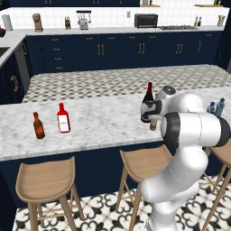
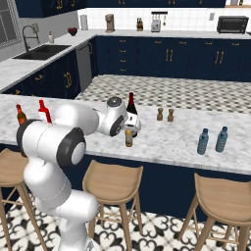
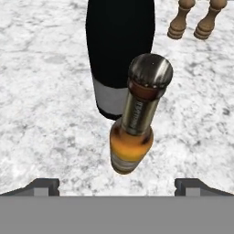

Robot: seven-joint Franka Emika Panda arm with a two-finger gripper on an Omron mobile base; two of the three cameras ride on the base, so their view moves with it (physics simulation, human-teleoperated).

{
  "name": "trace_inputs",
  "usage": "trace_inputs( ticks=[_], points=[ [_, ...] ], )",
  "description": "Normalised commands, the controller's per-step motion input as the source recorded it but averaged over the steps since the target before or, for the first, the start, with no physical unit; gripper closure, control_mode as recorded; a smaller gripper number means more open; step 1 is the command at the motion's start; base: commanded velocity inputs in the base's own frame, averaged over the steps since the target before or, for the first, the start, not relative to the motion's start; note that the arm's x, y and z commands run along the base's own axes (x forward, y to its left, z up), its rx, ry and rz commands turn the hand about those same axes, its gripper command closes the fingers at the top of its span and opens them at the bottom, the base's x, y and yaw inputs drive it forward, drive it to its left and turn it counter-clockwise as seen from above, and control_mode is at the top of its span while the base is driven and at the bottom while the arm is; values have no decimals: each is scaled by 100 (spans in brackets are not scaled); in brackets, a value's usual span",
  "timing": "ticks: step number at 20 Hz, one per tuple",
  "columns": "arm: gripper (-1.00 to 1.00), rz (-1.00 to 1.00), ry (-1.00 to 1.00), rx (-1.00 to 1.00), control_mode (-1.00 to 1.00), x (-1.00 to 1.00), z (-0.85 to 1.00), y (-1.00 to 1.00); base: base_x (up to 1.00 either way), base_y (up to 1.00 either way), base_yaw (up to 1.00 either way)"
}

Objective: Move the plastic bottles in the middle to the plastics group, and the glass bottles in the middle to the glass group.

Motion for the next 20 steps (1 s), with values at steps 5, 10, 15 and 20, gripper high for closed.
trace_inputs(
  ticks=[5,10,15,20],
  points=[
    [-100,0,0,0,-100,19,-16,0,0,0,0],
    [-100,0,0,0,-100,16,-8,-3,0,0,0],
    [-100,0,0,0,-100,7,0,-15,0,0,0],
    [-100,0,0,0,-100,6,0,-11,0,0,0]
  ],
)
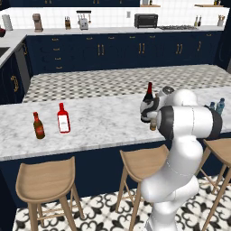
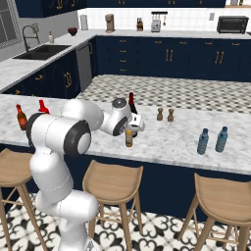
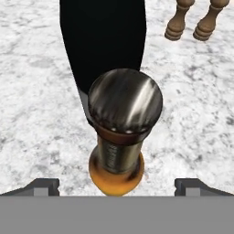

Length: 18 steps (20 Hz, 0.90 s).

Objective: Move the plastic bottles in the middle to the plastics group, and the glass bottles in the middle to the glass group.

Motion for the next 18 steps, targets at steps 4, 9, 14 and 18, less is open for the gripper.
trace_inputs(
  ticks=[4,9,14,18],
  points=[
    [-100,0,0,0,-100,6,-11,5,0,0,0],
    [-100,0,0,0,-100,6,-12,1,0,0,0],
    [-100,0,0,0,-100,8,-6,0,0,0,0],
    [-100,0,0,0,-100,8,-1,0,0,0,0]
  ],
)
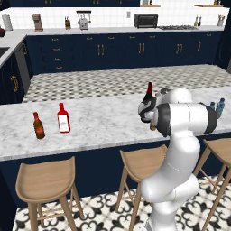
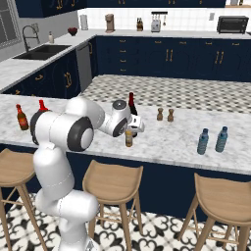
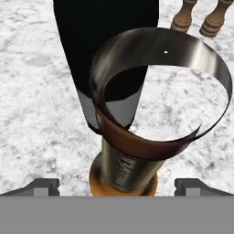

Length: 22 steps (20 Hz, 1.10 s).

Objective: Move the plastic bottles in the middle to the plastics group, and the glass bottles in the middle to the glass group.

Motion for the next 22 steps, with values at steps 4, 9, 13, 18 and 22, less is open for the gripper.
trace_inputs(
  ticks=[4,9,13,18,22],
  points=[
    [100,0,0,0,-100,0,0,0,0,0,0],
    [100,0,0,0,-100,0,0,0,0,0,0],
    [100,0,-1,0,-100,-12,0,0,0,0,0],
    [100,2,-1,1,-100,-42,15,14,0,0,0],
    [100,19,0,2,-100,-41,38,69,0,0,0]
  ],
)
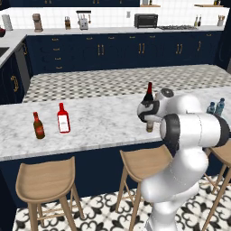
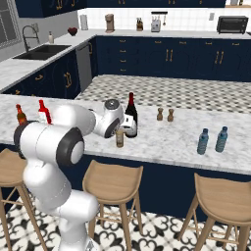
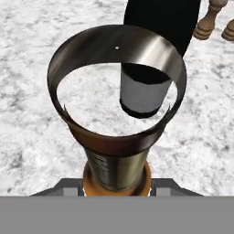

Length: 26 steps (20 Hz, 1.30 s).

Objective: Move the plastic bottles in the middle to the plastics group, and the glass bottles in the middle to the glass group.

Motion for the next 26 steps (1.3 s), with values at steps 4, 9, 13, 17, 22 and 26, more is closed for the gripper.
trace_inputs(
  ticks=[4,9,13,17,22,26],
  points=[
    [100,33,-3,-1,-100,-40,37,100,0,0,0],
    [100,41,-1,0,-100,-6,15,100,0,0,0],
    [100,41,0,0,-100,0,0,100,0,0,0],
    [100,24,0,0,-100,4,0,83,0,0,0],
    [100,12,-4,0,-100,13,0,60,0,0,0],
    [100,9,-2,0,-100,53,0,69,0,0,0]
  ],
)
